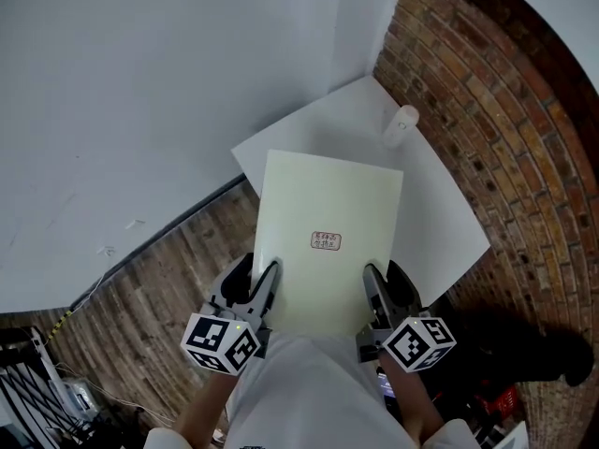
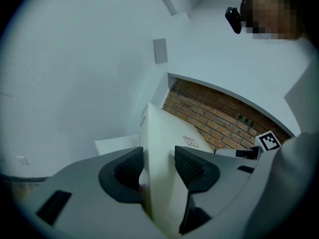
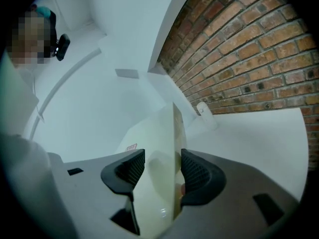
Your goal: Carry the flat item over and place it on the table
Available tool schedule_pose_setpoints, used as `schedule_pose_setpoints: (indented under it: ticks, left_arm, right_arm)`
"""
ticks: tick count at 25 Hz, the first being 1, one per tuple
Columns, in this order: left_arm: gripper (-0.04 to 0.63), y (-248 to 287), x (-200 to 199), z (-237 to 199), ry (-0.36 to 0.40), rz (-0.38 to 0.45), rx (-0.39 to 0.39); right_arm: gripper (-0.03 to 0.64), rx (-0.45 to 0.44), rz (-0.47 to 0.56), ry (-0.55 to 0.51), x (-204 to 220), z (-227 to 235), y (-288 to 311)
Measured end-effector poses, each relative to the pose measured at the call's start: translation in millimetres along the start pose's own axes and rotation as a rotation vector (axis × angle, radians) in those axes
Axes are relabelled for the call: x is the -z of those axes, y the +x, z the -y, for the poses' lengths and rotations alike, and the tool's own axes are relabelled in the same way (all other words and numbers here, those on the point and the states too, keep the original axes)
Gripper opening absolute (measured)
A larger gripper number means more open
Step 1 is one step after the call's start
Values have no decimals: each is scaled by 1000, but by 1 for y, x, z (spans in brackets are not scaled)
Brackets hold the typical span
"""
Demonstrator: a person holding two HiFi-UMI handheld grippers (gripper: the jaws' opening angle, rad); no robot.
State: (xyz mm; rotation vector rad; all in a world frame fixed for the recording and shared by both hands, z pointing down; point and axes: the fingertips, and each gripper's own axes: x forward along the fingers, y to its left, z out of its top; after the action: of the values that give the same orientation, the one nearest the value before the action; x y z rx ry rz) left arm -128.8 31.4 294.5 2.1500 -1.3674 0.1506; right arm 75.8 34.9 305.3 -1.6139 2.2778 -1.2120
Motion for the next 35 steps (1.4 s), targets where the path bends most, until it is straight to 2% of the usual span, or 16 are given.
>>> schedule_pose_setpoints:
  ticks: [9,20,35]
  left_arm:
    - [207,51,-12,-2,10,-39,43]
    - [207,100,-16,-29,-8,-69,45]
    - [207,162,19,-59,-43,-132,37]
  right_arm:
    - [229,63,13,8,-21,26,26]
    - [230,98,7,31,-29,50,72]
    - [230,156,-47,44,-12,104,122]
